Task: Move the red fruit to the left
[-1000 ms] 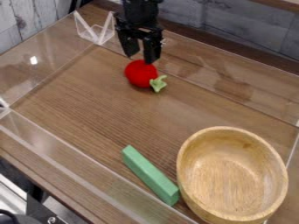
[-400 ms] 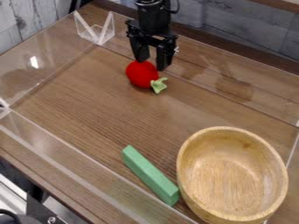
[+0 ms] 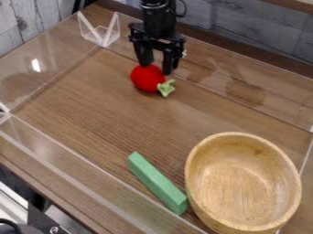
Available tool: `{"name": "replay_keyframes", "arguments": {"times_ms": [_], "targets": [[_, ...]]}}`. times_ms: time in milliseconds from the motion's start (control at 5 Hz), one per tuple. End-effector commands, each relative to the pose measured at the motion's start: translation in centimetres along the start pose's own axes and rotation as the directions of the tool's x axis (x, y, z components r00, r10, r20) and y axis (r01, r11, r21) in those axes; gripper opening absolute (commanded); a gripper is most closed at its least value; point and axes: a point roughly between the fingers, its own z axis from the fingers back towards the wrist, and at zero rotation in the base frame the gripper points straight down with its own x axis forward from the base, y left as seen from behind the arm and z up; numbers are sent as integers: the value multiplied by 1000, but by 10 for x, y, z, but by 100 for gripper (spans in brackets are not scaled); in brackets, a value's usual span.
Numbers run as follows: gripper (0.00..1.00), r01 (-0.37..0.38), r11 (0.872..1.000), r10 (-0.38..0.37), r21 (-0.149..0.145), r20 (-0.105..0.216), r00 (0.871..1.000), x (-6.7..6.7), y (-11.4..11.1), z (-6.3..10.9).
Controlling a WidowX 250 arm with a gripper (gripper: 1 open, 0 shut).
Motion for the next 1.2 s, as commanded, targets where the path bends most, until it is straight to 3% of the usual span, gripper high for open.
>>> {"name": "replay_keyframes", "arguments": {"times_ms": [0,400,1000], "targets": [[0,-14,1000,13,18,42,999,3,4,10],[0,-56,998,55,24,38,998,-3,8,-18],[0,-152,988,151,28,42,988,-7,20,-31]]}}
